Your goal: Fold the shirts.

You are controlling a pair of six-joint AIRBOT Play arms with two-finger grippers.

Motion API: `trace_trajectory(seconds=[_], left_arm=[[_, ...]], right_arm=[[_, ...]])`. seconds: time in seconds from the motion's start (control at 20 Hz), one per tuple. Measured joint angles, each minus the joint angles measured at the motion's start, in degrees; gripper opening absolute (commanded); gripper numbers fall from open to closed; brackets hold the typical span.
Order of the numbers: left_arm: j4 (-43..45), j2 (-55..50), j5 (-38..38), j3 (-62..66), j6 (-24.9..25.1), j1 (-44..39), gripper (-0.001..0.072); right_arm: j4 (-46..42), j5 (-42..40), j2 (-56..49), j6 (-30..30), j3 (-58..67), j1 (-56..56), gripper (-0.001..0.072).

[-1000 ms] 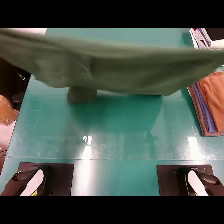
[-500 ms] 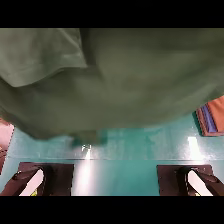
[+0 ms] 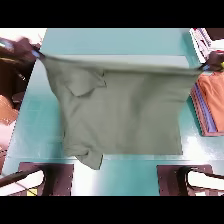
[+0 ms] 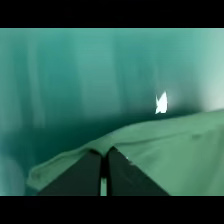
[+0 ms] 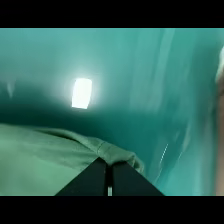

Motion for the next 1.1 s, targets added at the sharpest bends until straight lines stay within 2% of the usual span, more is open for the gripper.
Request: trace_trajectory(seconds=[0.25,0.5,0.6,0.75,0.9,1.1], left_arm=[[4.04,-15.41,7.15,-1.07,1.25,-3.13,0.0028],[5.4,-21.7,13.94,3.56,1.53,-3.72,0.0028],[6.01,-22.27,12.96,5.42,1.57,-3.56,0.0028],[6.64,-22.64,6.99,6.54,1.6,-3.61,0.0027],[7.89,-22.82,1.9,4.13,1.64,-4.26,0.0027],[8.41,-22.86,0.07,-2.25,1.64,-5.53,0.0029]], right_arm=[[0.31,-3.17,-14.38,-0.02,2.97,2.08,0.0012],[0.63,-5.16,-22.03,-0.07,14.71,3.15,0.0012],[0.66,-6.05,-21.99,-0.11,16.13,3.08,0.0012],[0.46,-7.15,-19.37,-0.15,13.18,2.62,0.0012],[-1.7,-8.48,-14.95,-0.15,4.81,2.93,0.0013],[-4.02,-12.24,-9.62,-0.15,-7.78,4.24,0.0014]])
